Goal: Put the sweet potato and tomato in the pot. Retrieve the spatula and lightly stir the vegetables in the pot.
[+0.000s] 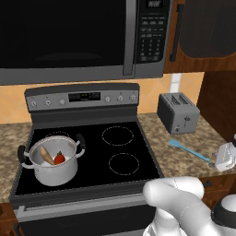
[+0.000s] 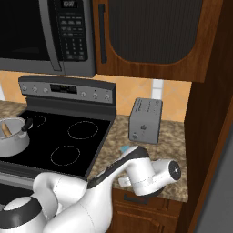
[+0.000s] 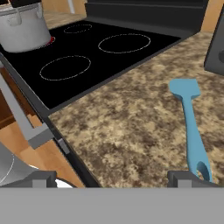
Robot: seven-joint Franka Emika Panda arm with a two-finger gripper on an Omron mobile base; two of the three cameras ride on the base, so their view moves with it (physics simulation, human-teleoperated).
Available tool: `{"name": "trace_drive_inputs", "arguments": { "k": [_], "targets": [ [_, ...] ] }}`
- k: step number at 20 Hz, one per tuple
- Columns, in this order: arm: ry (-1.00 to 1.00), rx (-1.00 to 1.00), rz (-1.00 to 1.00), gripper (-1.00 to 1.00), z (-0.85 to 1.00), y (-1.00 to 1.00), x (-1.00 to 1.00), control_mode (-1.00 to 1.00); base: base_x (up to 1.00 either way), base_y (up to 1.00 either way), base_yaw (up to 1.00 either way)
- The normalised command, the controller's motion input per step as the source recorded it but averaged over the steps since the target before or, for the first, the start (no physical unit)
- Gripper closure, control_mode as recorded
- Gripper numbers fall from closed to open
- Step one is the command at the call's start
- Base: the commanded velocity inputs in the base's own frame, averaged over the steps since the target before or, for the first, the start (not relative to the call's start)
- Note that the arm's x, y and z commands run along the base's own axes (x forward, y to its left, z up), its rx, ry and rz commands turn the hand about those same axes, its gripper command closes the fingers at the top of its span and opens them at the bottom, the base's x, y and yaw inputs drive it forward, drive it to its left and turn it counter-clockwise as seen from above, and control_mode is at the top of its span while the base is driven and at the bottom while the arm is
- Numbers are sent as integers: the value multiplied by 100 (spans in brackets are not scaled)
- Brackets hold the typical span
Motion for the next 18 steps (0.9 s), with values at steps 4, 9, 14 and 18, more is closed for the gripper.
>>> {"name": "trace_drive_inputs", "arguments": {
  "k": [4,9,14,18],
  "targets": [
    [0,3,0,-100,-7,-26,13,-100,0,0,0],
    [0,2,0,-100,-8,-15,25,-100,0,0,0],
    [0,0,0,-100,-18,-4,27,-100,0,0,0],
    [0,0,0,-100,-33,-4,21,-100,0,0,0]
  ]
}}
